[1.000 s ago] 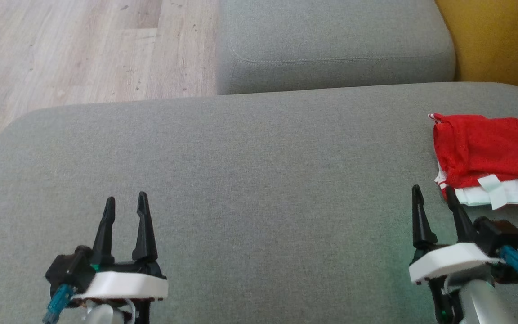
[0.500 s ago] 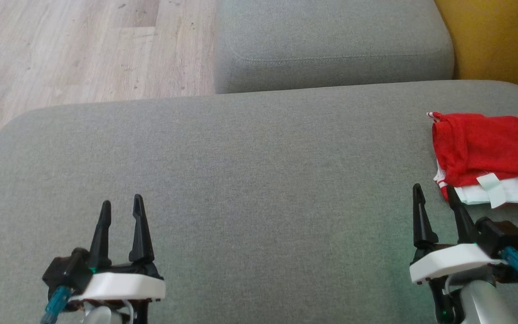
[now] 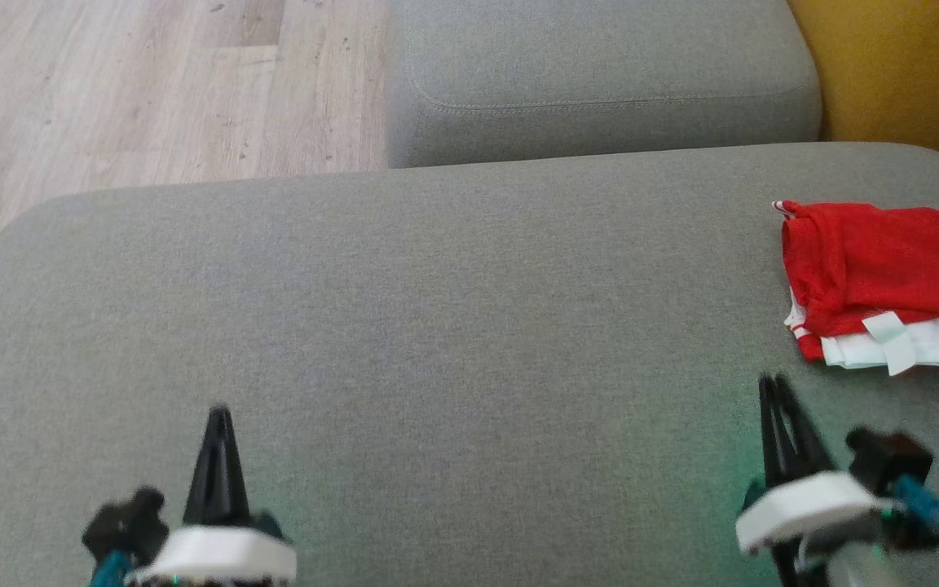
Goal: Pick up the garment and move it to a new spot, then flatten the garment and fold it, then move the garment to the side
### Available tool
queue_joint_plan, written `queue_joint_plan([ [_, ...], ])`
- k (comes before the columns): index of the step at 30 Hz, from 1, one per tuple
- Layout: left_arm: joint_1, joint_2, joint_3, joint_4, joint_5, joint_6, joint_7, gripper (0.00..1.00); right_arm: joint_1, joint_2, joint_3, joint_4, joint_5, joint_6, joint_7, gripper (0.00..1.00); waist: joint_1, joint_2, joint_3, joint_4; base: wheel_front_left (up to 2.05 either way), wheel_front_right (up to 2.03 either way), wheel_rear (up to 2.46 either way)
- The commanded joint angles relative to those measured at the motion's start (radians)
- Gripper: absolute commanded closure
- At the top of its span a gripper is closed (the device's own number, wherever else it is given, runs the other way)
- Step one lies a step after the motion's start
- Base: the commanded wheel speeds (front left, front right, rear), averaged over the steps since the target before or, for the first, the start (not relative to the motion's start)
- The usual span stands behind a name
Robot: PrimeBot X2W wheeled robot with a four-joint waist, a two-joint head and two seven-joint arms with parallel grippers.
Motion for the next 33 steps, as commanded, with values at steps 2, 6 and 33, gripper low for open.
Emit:
queue_joint_plan([
  [2, 0.007, 0.0, 0.002, 0.012, -0.011, 0.0, 0.005, 1.0, 0.007, 0.0, -0.003, 0.012, 0.013, 0.0, 0.006, 1.0, 0.0, 0.0, 0.0, 0.0, 0.0, 0.0, 0.0],
  [6, 0.004, 0.0, 0.01, 0.009, -0.049, -0.002, 0.017, 1.0, 0.004, 0.0, -0.009, 0.007, 0.058, 0.0, 0.019, 1.0, 0.0, 0.0, 0.002, -0.001, 0.0, 0.0, 0.0],
  [33, -0.009, 0.002, 0.049, -0.021, -0.294, -0.011, 0.093, 1.0, 0.001, -0.001, -0.031, -0.045, 0.35, 0.001, 0.09, 1.0, 0.0, 0.0, 0.011, -0.006, 0.0, 0.0, 0.0],
])
